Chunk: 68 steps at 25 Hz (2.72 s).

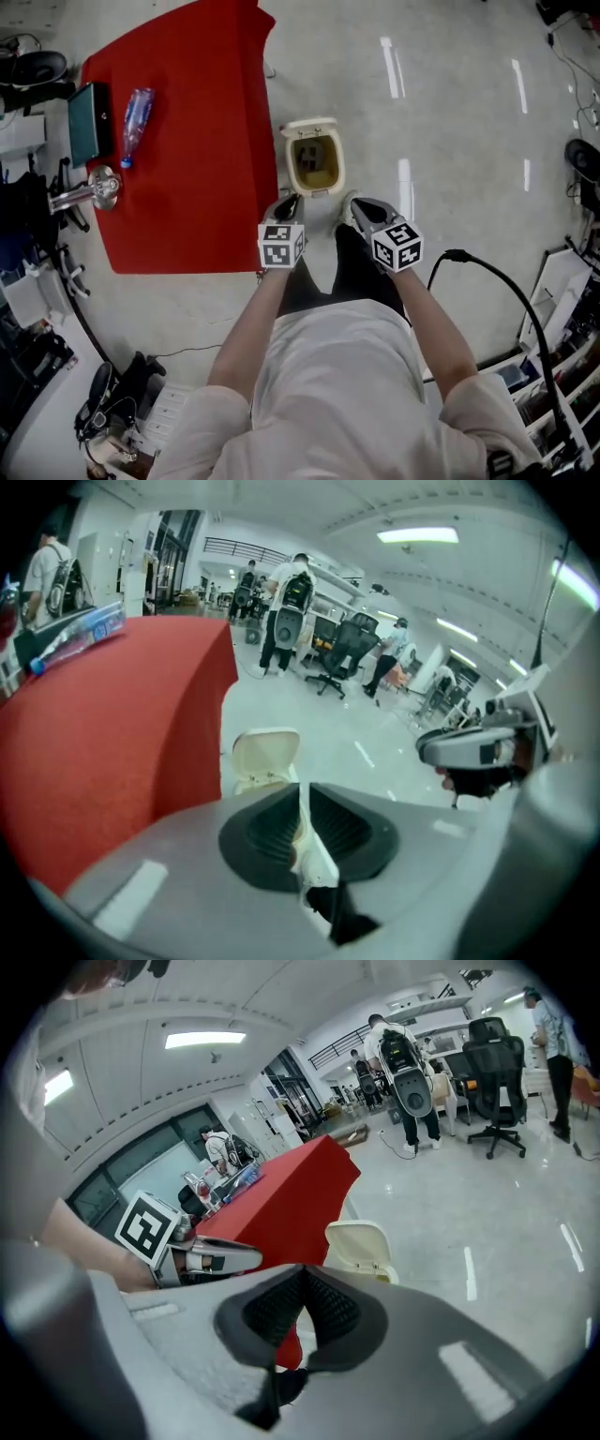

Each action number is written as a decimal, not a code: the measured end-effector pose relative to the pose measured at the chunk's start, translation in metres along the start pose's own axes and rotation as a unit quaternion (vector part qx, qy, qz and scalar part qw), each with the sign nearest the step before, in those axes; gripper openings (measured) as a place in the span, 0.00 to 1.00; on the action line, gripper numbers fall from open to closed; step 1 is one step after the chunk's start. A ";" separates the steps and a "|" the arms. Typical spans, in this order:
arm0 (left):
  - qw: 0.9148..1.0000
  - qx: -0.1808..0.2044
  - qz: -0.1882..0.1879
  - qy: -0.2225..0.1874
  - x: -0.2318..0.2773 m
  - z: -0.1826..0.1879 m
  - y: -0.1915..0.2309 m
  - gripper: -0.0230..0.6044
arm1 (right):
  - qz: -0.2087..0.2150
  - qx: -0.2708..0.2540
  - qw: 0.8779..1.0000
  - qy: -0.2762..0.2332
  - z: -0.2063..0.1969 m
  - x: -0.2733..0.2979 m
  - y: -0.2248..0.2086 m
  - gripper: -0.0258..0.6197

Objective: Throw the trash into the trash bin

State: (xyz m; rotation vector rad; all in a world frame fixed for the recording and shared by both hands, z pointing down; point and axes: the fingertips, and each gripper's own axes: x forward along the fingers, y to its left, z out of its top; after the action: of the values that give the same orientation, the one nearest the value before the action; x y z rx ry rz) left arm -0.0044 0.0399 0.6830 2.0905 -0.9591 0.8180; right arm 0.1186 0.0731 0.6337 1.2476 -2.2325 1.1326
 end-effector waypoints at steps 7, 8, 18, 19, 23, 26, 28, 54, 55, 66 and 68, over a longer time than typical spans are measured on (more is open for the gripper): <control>0.999 0.041 0.008 -0.025 -0.059 0.020 -0.006 0.05 | 0.004 -0.025 1.000 -0.013 0.026 -0.030 0.034 0.04; 0.998 0.048 0.006 -0.027 -0.067 0.022 -0.007 0.05 | 0.005 -0.029 0.999 -0.016 0.030 -0.034 0.040 0.04; 0.993 0.101 -0.041 -0.045 -0.115 0.048 -0.027 0.05 | 0.013 -0.055 0.998 -0.034 0.054 -0.053 0.078 0.04; 0.992 0.104 -0.046 -0.046 -0.118 0.050 -0.029 0.05 | 0.012 -0.057 0.998 -0.035 0.055 -0.054 0.079 0.04; 0.991 0.111 -0.061 -0.051 -0.132 0.053 -0.031 0.05 | 0.008 -0.064 0.997 -0.037 0.059 -0.060 0.082 0.04; 0.990 0.110 -0.066 -0.052 -0.140 0.051 -0.030 0.05 | 0.003 -0.067 0.997 -0.041 0.060 -0.063 0.085 0.04; 0.990 0.114 -0.069 -0.052 -0.143 0.051 -0.030 0.05 | 0.003 -0.067 0.997 -0.044 0.062 -0.063 0.089 0.04; 0.989 0.108 0.005 -0.096 -0.173 0.096 0.075 0.06 | -0.011 -0.074 0.996 -0.046 0.075 -0.043 0.120 0.04; 0.989 0.108 0.011 -0.100 -0.175 0.101 0.085 0.07 | -0.013 -0.074 0.996 -0.046 0.077 -0.041 0.121 0.04; 0.983 0.114 0.082 -0.120 -0.188 0.155 0.191 0.10 | -0.026 -0.064 0.997 -0.040 0.085 -0.010 0.143 0.04; 0.981 0.114 0.096 -0.122 -0.188 0.165 0.211 0.12 | -0.028 -0.061 0.997 -0.038 0.085 -0.004 0.146 0.04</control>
State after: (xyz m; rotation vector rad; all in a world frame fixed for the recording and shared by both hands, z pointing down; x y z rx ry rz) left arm -0.2329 -0.1226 0.5145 2.3623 -1.2657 0.8126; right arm 0.0062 0.0524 0.5089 1.3140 -2.2689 0.9278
